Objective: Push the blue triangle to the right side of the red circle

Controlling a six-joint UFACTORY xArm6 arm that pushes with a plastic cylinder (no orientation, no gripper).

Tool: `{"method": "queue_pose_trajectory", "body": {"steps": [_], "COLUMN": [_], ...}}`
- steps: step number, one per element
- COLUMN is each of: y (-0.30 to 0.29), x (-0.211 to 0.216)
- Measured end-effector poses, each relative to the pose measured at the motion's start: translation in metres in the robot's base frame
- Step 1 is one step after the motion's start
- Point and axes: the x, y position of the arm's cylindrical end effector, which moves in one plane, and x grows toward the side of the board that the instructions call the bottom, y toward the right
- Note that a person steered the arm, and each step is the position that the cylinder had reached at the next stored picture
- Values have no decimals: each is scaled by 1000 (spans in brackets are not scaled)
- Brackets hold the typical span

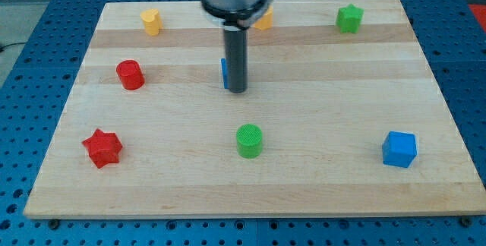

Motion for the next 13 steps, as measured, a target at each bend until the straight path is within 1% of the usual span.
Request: {"method": "queue_pose_trajectory", "body": {"steps": [1,2,3,5,7,8,10,11,12,13], "y": [-25,22,56,61,-1,-4,-79,-91,-83,-79], "x": [-6,-8,-9,-35,-35,-42,-39,-39,-14,38]}}
